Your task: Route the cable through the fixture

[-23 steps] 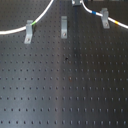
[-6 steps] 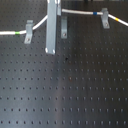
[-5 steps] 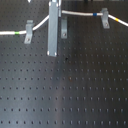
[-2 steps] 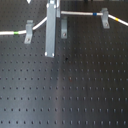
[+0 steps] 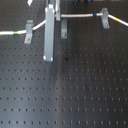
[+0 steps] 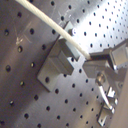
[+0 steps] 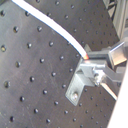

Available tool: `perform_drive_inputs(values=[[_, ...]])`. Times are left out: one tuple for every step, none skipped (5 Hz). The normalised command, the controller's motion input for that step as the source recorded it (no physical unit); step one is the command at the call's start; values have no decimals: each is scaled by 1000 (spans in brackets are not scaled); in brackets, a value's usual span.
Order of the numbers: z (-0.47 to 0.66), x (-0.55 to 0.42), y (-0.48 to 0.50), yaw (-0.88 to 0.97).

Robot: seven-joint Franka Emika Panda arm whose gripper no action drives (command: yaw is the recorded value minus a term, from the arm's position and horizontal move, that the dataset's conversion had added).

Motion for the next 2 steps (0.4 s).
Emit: perform_drive_inputs(values=[[99, -13, -84, -317], [67, 0, -84, -271]])
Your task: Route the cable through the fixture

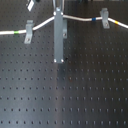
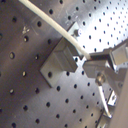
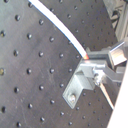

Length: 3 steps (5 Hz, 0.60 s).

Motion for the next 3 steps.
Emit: perform_drive_inputs(values=[[359, -120, -1, -166], [192, -185, -15, 0], [166, -201, 8, 0]])
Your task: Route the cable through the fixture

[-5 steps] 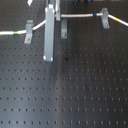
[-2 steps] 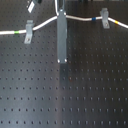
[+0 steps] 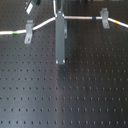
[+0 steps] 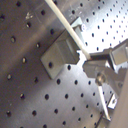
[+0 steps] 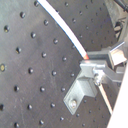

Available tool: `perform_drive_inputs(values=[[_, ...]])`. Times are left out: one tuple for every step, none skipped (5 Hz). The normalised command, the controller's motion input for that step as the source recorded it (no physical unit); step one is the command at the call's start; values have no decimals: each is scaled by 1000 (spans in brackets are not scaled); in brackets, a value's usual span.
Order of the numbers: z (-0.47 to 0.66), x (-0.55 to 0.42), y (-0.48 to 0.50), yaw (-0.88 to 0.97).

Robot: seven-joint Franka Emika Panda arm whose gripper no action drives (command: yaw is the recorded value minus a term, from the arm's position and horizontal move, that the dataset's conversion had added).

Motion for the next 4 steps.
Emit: perform_drive_inputs(values=[[252, -157, 87, 0], [462, -198, -9, -11], [405, -157, -52, -168], [1, -28, -3, -17]])
